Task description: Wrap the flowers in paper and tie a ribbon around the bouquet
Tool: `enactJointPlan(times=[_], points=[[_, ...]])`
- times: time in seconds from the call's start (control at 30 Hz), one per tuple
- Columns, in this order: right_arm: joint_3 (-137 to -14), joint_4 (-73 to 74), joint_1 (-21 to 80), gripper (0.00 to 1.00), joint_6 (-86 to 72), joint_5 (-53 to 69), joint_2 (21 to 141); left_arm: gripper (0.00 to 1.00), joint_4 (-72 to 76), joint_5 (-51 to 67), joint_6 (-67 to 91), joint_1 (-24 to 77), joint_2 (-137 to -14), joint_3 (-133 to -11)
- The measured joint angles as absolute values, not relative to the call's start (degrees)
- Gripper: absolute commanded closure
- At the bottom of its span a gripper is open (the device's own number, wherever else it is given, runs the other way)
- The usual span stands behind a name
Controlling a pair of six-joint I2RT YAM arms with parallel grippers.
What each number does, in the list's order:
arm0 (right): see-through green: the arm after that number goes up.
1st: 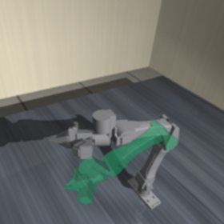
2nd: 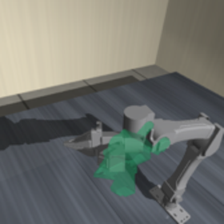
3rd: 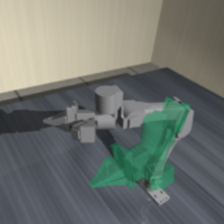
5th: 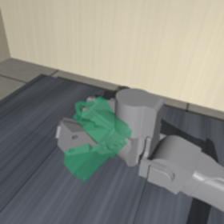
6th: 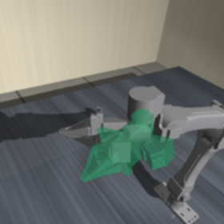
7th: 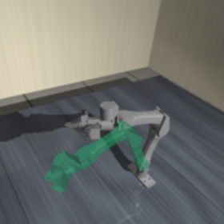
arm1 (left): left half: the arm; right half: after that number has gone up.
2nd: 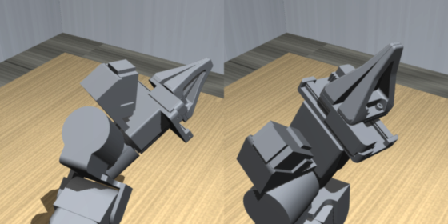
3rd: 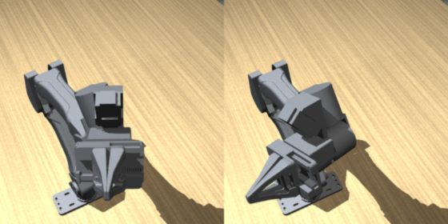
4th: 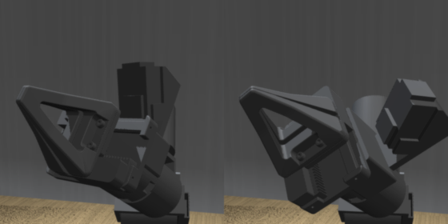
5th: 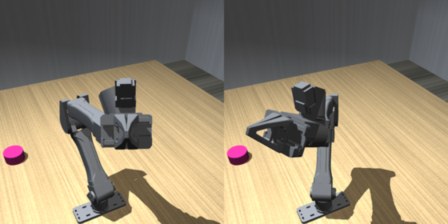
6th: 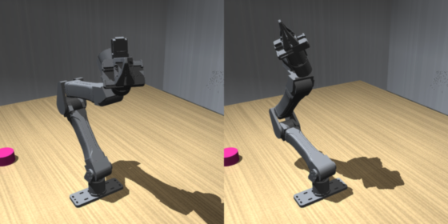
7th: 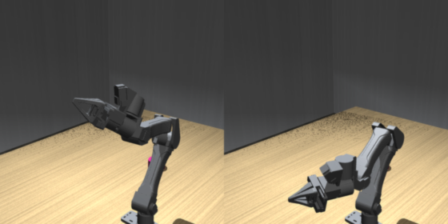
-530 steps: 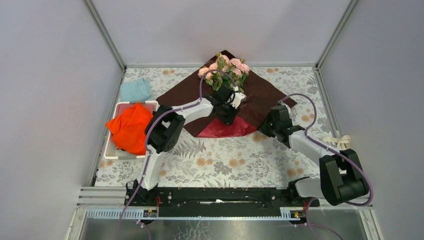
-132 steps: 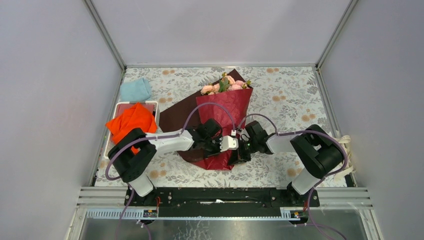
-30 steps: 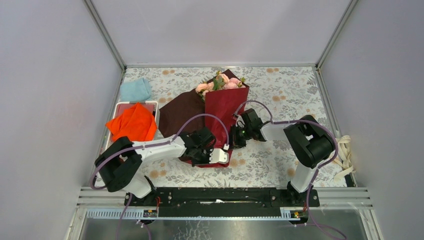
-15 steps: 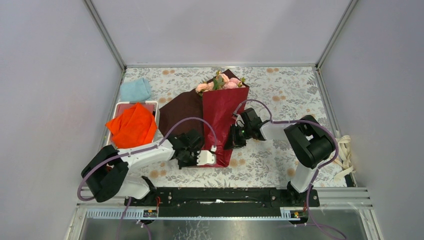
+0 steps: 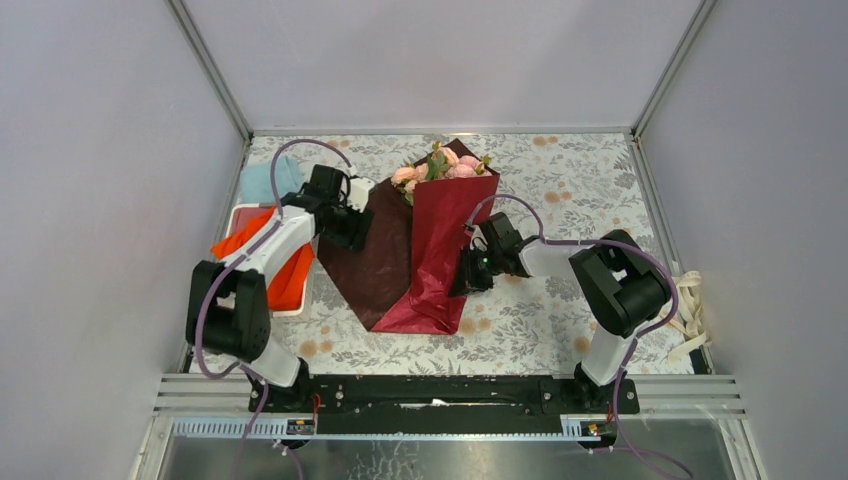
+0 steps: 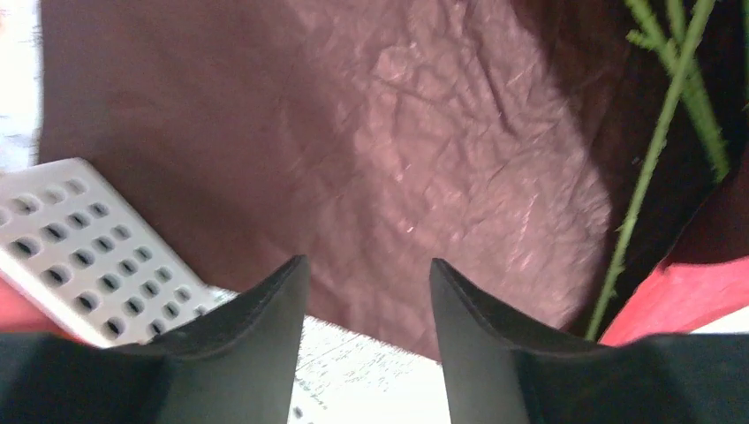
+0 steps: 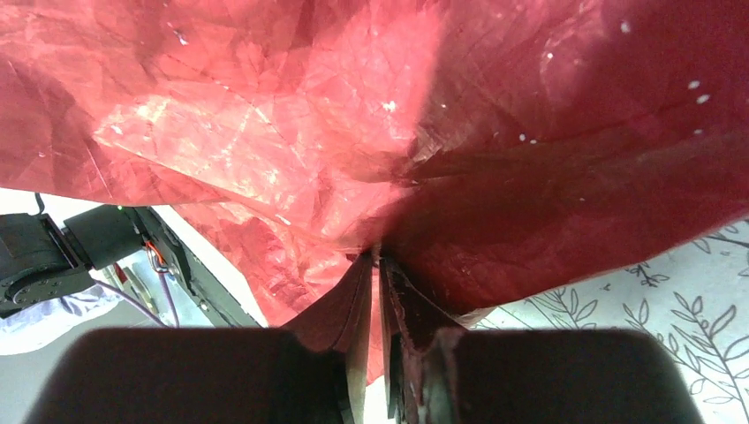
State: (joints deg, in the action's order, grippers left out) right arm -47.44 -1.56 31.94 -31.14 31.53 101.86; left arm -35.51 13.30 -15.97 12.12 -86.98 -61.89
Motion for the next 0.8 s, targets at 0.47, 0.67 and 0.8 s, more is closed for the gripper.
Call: enactJointPlan(times=[0.47,0.67,0.8], points=[[-50.85,0.36,31.94,0.81,-30.59,27.83,102.78,0.01,-30.68,42.17,-13.96,18.96,-83.74,-68.25],[-51.53,1.1,31.94,0.81,-30.61,27.92,103.2,0.01,-25.89,45.39,-10.07,19.09,-91.64,-68.51],[-51.7,1.41,31.94,0.81,-30.59,27.92,103.26,0.04,-24.23,42.52,-6.15,19.09,-99.15,-70.35]])
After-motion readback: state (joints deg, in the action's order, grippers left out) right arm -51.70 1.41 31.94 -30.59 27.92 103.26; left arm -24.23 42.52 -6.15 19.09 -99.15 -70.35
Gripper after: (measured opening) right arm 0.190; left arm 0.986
